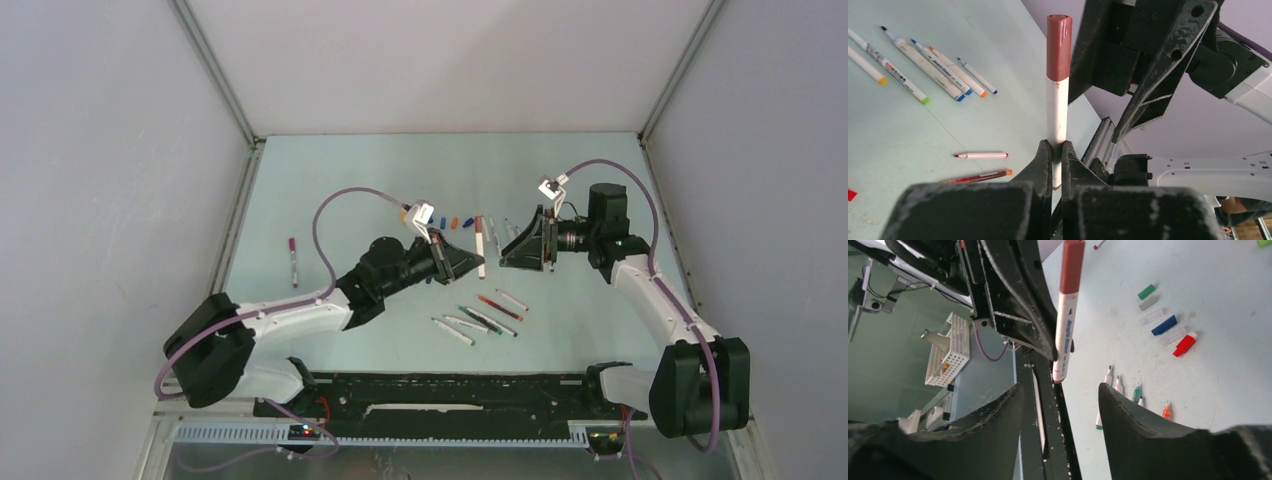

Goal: Open the pen caps
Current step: Open the pen cap from the pen.

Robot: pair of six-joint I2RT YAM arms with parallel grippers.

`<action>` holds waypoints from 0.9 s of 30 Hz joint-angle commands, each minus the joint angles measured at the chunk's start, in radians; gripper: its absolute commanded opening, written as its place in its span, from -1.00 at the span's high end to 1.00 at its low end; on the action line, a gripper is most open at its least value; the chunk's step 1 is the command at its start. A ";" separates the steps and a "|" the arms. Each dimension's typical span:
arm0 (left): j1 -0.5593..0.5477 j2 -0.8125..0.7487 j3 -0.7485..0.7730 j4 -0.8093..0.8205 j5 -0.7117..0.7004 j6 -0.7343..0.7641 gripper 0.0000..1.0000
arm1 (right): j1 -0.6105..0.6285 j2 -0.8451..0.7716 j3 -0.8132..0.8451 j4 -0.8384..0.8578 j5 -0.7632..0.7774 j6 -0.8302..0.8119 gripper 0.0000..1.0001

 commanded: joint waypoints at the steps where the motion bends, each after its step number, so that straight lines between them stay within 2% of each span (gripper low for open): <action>1: -0.034 0.037 0.073 0.072 -0.016 0.009 1.00 | -0.011 -0.025 -0.039 0.231 0.004 0.228 -0.22; 5: -0.057 0.070 0.100 0.074 -0.021 0.010 1.00 | -0.009 -0.008 -0.076 0.376 0.012 0.383 -0.26; 9: -0.075 0.092 0.121 0.078 -0.029 0.005 1.00 | 0.004 -0.017 -0.105 0.449 0.032 0.444 -0.22; 15: -0.089 0.110 0.139 0.082 -0.026 0.004 1.00 | 0.016 -0.022 -0.117 0.467 0.069 0.458 -0.14; 24: -0.100 0.131 0.157 0.091 -0.021 -0.001 1.00 | 0.001 -0.042 -0.157 0.546 0.099 0.521 0.16; 27: -0.103 0.138 0.165 0.090 -0.024 -0.001 1.00 | 0.012 -0.036 -0.157 0.558 0.082 0.534 0.19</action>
